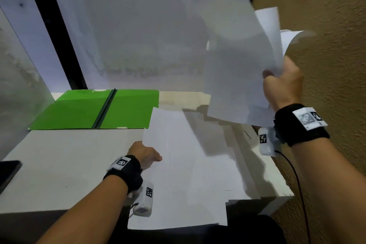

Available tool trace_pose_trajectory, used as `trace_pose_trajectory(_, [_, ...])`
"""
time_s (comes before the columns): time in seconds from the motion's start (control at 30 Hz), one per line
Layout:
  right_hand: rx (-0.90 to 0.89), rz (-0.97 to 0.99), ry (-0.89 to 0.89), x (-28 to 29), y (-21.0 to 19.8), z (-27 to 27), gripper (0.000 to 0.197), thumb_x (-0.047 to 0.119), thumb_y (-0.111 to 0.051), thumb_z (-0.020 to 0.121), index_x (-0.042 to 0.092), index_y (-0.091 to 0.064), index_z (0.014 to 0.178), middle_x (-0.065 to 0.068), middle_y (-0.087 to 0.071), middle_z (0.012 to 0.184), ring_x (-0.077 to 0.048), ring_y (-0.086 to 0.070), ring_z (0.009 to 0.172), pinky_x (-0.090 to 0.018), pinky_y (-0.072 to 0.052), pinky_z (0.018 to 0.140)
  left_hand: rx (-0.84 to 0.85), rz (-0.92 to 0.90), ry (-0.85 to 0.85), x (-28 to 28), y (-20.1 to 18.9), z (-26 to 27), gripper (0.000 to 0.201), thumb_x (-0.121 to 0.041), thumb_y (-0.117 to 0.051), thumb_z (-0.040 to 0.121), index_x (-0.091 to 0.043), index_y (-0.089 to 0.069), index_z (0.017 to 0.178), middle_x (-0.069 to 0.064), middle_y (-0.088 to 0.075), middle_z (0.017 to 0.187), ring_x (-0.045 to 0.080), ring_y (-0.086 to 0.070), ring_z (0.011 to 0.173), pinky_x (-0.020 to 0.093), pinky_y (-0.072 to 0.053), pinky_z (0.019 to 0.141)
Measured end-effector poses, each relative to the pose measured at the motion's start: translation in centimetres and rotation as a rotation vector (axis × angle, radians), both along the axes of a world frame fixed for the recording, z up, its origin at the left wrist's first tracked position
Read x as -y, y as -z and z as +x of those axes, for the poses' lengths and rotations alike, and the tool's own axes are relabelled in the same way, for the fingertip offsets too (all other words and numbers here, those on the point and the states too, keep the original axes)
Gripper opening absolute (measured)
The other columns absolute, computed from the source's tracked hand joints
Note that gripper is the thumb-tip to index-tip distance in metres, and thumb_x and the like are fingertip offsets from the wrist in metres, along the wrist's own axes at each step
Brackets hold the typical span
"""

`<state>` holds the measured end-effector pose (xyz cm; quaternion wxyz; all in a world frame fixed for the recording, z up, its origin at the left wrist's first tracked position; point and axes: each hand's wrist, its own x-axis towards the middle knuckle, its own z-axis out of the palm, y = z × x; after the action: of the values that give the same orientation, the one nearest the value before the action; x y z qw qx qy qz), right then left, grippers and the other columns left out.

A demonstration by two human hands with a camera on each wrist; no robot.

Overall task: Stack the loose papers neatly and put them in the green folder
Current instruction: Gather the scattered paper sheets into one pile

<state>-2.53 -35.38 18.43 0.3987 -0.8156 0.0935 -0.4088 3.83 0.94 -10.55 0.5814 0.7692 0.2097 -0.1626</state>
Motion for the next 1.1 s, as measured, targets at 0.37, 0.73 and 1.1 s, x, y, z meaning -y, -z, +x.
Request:
trace_pose_trajectory(0.37, [-0.783,0.689,-0.434,-0.7,10.8,0.5,0.047,-0.008,-0.066,0.086,-0.003,-0.06,0.132,-0.012,-0.061,0.137,-0.026,-0.061,0.117,-0.024,-0.056,0.09,-0.05,-0.074,0.038,1.1,-8.3,-4.3,0.033,-0.01,-0.066,0.073,0.004,-0.065,0.103,0.018,-0.063,0.108,0.03,-0.059,0.09,0.031,-0.043,0.077])
trace_pose_trajectory(0.73, [-1.15,0.441,-0.161,-1.6,18.5,-1.2,0.057,0.0,-0.045,0.098,0.001,-0.035,0.154,-0.014,-0.036,0.16,-0.034,-0.034,0.147,-0.037,-0.034,0.112,-0.068,-0.386,-0.034,1.9,-7.3,-3.4,0.098,-0.006,-0.074,0.085,-0.015,-0.01,0.158,0.006,-0.036,0.157,0.027,-0.066,0.117,0.032,-0.048,0.101])
trace_pose_trajectory(1.1, [-1.367,-0.2,-0.008,-2.5,17.7,-1.1,0.044,0.032,-0.05,0.087,0.008,-0.061,0.122,-0.015,-0.054,0.134,-0.035,-0.048,0.124,-0.04,-0.038,0.101,0.025,0.061,0.04,3.5,-8.1,-3.8,0.038,-0.013,-0.054,0.101,0.006,-0.041,0.131,0.011,-0.05,0.099,0.021,-0.049,0.079,0.025,-0.039,0.063])
